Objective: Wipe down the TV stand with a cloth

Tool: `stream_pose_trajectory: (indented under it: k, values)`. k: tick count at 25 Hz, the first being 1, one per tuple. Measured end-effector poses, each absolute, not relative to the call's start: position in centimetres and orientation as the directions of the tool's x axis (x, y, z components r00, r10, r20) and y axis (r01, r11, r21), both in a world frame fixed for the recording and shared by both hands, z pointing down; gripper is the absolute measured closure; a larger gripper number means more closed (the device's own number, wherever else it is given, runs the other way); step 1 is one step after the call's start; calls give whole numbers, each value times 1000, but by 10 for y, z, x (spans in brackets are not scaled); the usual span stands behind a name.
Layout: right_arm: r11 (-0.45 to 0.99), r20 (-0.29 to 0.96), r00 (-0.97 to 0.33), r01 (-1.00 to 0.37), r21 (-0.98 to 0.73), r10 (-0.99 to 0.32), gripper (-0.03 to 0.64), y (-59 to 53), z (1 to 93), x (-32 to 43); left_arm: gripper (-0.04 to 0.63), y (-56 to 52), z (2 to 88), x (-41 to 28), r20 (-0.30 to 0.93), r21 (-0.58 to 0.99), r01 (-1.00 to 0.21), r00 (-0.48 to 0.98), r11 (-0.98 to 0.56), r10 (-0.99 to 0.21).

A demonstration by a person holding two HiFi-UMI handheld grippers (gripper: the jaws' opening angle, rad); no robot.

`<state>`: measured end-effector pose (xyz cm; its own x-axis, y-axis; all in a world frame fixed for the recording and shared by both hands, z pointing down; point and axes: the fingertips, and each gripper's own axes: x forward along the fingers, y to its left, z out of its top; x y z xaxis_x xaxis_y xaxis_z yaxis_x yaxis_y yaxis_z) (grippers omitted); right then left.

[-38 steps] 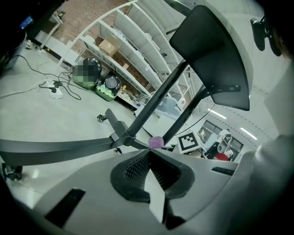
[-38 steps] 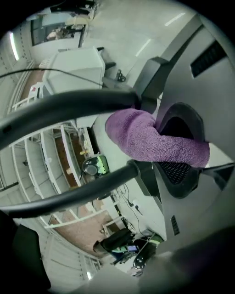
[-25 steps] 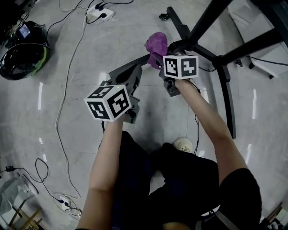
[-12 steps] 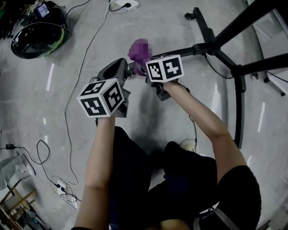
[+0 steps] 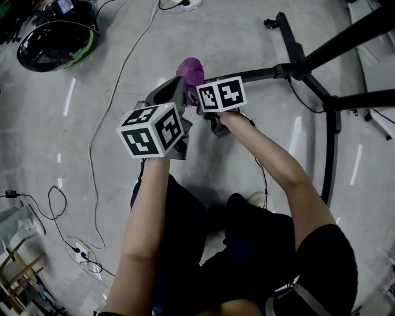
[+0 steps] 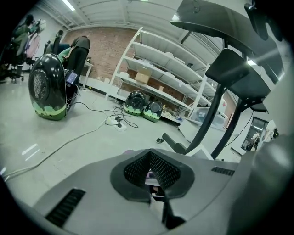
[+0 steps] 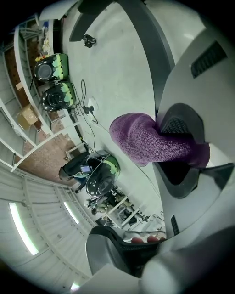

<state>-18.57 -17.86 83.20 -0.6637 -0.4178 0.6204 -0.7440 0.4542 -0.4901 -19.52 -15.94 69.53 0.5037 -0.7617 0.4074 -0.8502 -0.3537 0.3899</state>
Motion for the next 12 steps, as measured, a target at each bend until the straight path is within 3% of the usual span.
stream_pose_trajectory:
  k: [12]
  values:
    - [492, 644, -573, -806, -330, -507, 528, -183, 830, -130, 588, -162, 708, -168, 438, 381, -854, 504, -354, -744]
